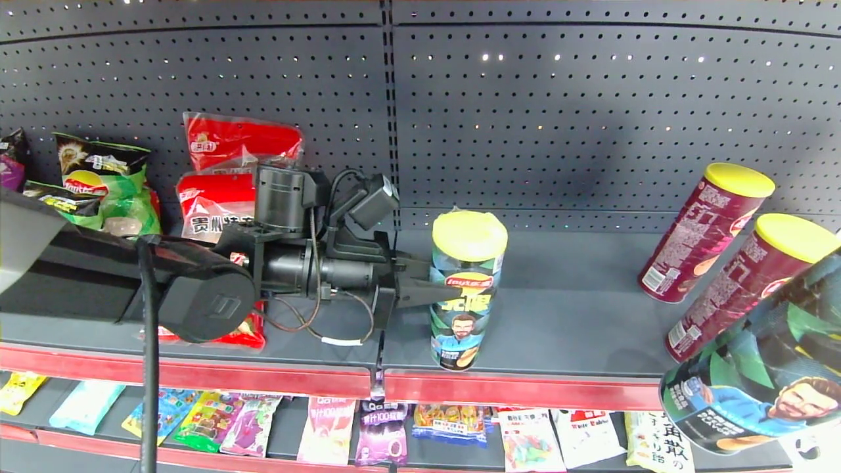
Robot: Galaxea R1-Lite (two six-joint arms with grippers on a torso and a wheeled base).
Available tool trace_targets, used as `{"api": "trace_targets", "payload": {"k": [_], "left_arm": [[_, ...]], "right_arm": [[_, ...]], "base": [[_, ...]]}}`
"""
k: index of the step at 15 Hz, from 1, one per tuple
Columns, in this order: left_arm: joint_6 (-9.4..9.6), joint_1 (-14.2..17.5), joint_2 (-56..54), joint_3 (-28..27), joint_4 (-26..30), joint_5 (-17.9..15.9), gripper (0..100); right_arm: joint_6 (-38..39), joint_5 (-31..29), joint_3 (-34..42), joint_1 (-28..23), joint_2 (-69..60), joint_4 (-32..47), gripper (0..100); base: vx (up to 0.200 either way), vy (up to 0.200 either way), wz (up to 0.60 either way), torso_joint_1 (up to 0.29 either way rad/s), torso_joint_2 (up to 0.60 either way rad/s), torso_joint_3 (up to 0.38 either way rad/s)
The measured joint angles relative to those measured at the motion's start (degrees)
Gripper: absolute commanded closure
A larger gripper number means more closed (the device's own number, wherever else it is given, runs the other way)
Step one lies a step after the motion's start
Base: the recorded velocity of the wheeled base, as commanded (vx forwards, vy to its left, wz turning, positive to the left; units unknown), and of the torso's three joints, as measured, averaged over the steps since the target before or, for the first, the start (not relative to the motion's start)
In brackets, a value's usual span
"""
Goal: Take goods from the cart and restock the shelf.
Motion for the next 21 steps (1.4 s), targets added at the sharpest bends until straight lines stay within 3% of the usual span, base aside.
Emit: {"api": "trace_targets", "payload": {"k": [5, 7, 13, 17, 19, 21], "left_arm": [[0.2, 0.24, -0.26, 0.01, 0.02, 1.5, 0], [0.18, 0.84, -1.39, 1.6, 0.0, 4.29, 0], [-0.15, 5.34, -10.79, 12.68, 0.13, 6.92, 0], [-0.2, 9.61, -18.38, 20.15, 0.28, 8.78, 0], [-0.2, 10.76, -20.87, 21.61, 0.44, 11.59, 0], [-0.24, 11.04, -22.19, 21.98, 0.44, 11.79, 0]], "right_arm": [[-0.09, -0.05, -0.32, -0.05, 1.07, -0.11, 100], [-0.28, -0.16, -1.85, 0.0, 3.34, -0.15, 100], [-3.94, -0.95, -10.18, 0.76, 17.37, -5.47, 100], [-4.49, -5.44, -14.56, 4.58, 27.29, -9.4, 100], [-4.6, -6.51, -16.69, 6.34, 31.81, -11.28, 100], [-4.57, -7.36, -18.04, 6.88, 36.36, -16.48, 100]], "base": [[0.0, 0.0, 0.0, 0.0, 0.0, 0.0], [0.0, 0.0, 0.0, 0.0, 0.0, 0.0], [0.0, 0.0, 0.0, 0.0, 0.0, 0.0], [0.0, 0.0, 0.0, 0.0, 0.0, 0.0], [0.0, 0.0, 0.0, 0.0, 0.0, 0.0], [0.0, 0.0, 0.0, 0.0, 0.0, 0.0]]}}
